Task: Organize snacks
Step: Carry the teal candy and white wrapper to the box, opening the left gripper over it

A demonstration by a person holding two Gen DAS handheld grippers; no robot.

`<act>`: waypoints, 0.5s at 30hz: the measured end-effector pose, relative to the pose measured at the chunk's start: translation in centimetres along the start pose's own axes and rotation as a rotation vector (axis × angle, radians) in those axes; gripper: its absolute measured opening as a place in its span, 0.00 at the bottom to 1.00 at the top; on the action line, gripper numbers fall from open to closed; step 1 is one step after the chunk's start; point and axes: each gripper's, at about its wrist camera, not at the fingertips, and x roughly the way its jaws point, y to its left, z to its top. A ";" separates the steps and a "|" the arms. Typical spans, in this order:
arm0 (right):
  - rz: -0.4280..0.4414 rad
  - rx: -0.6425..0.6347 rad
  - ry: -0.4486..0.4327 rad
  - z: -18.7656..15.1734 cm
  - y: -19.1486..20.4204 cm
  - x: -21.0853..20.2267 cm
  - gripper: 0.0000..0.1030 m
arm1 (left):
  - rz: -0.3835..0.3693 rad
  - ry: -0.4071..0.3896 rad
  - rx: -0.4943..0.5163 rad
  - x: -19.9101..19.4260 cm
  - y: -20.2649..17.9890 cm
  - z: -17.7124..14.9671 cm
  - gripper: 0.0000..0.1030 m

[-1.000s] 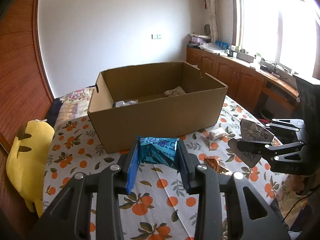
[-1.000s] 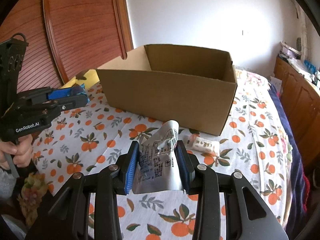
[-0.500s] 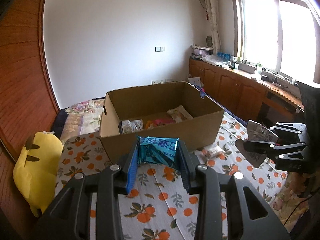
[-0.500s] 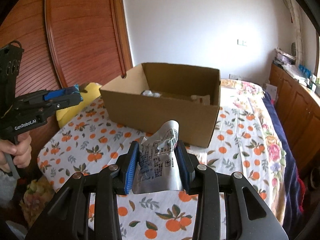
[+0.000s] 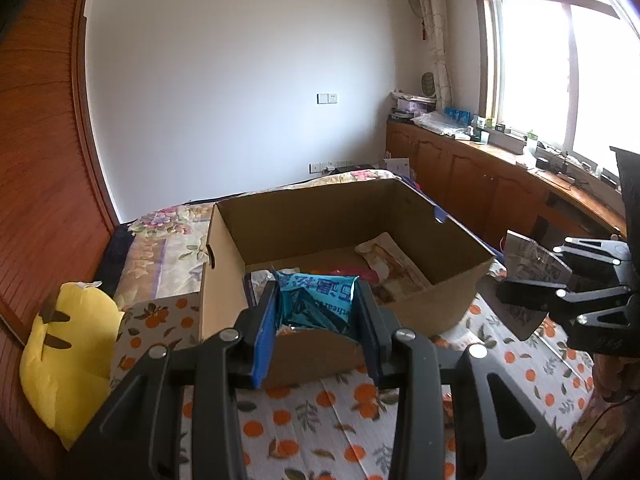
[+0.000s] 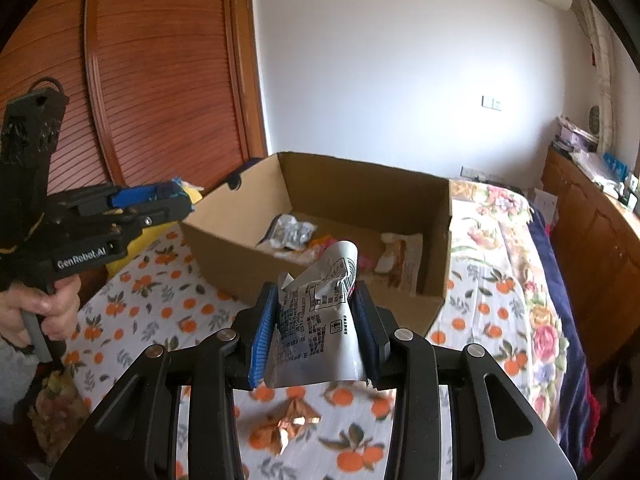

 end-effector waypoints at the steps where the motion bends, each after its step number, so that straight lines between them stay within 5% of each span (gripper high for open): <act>1: 0.001 0.000 -0.001 0.3 -0.2 0.3 0.36 | -0.001 0.003 -0.002 0.8 0.3 0.2 0.35; 15: 0.015 0.043 0.013 4.8 -2.6 8.6 0.36 | -0.033 0.068 -0.040 9.2 3.0 0.0 0.37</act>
